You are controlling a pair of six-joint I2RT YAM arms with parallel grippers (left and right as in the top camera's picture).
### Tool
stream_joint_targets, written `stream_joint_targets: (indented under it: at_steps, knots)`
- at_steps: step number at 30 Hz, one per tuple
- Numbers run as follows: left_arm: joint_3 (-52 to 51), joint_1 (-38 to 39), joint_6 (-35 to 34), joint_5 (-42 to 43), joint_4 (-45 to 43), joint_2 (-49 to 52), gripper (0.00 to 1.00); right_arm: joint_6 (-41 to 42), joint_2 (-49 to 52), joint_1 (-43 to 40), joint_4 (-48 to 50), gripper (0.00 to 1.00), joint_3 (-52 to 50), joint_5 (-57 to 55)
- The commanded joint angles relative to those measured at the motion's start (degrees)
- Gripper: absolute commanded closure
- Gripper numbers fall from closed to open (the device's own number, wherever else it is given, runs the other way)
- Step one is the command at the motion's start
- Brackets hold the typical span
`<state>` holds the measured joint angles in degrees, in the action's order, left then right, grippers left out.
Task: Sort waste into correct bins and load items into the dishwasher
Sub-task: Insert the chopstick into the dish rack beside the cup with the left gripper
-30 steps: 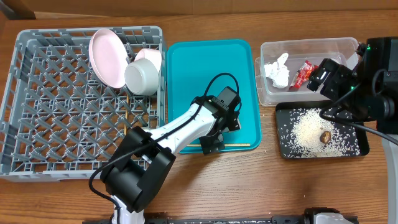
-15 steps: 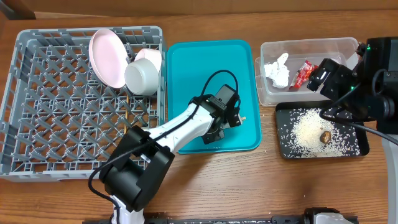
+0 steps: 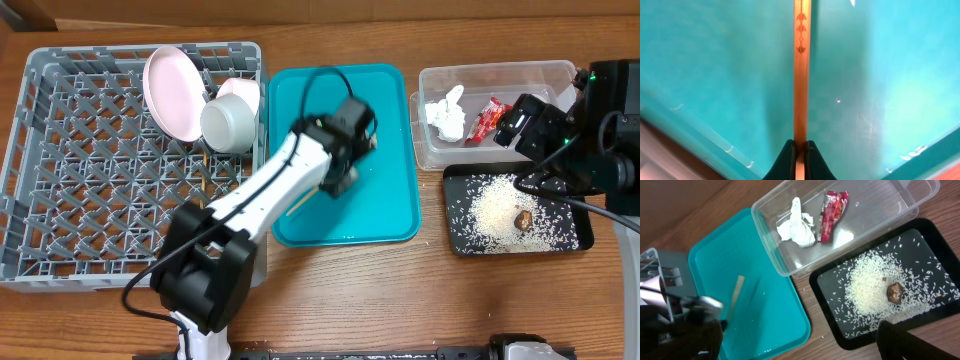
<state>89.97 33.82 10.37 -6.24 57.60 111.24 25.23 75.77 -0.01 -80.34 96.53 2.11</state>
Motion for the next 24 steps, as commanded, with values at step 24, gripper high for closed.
stream_joint_targets:
  at_steps: [24]
  knots:
    - [-6.95, -28.41, -32.00, -12.81, 15.69, -17.40, 0.96, 0.11, 0.02, -0.11, 0.26, 0.00, 0.83, -0.76]
